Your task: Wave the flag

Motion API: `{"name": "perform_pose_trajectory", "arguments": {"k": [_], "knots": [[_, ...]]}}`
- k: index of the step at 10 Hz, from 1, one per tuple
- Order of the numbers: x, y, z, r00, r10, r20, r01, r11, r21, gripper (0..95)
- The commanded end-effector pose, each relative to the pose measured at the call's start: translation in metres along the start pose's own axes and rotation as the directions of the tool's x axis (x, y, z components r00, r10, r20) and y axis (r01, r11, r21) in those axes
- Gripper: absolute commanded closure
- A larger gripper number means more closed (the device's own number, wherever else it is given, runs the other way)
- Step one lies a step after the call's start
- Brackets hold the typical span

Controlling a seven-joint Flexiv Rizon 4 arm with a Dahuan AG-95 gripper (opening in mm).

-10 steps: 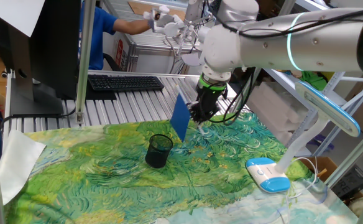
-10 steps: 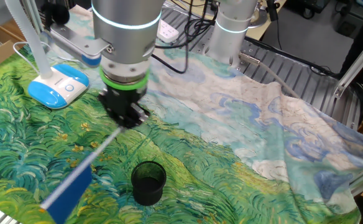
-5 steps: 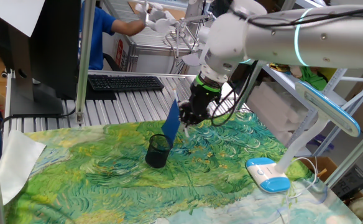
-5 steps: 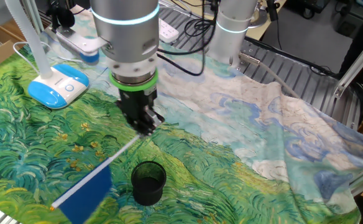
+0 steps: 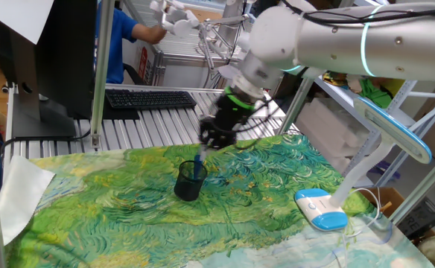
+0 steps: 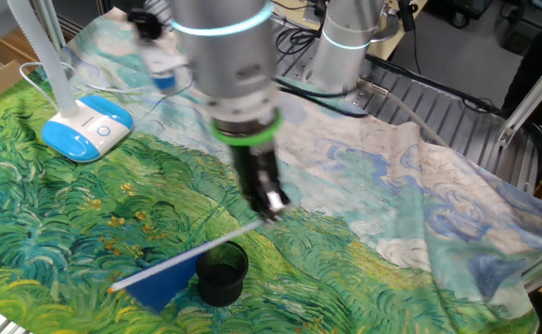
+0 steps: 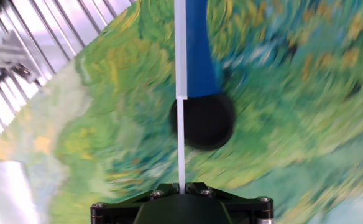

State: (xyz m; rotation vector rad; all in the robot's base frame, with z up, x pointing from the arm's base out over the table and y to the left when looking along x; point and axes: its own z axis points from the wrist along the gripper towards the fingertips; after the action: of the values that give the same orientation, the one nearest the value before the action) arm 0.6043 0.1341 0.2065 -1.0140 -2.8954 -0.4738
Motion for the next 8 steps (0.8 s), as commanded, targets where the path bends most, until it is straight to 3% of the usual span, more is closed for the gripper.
{"name": "perform_pose_trajectory", "arguments": {"k": [1,3,4,5,6,8], "knots": [[0.035,0.03,0.011,0.994,0.103,0.027,-0.104,0.994,0.046,95.0],[0.034,0.026,0.005,0.998,0.021,0.062,-0.032,0.985,0.171,95.0],[0.029,0.02,0.0,0.996,-0.049,0.079,0.027,0.966,0.256,95.0],[0.025,0.014,-0.003,0.99,-0.105,0.092,0.071,0.947,0.314,95.0],[0.019,0.004,-0.005,0.984,-0.153,0.095,0.11,0.928,0.357,95.0],[0.006,-0.018,-0.01,0.974,-0.215,0.07,0.172,0.904,0.391,95.0]]}}
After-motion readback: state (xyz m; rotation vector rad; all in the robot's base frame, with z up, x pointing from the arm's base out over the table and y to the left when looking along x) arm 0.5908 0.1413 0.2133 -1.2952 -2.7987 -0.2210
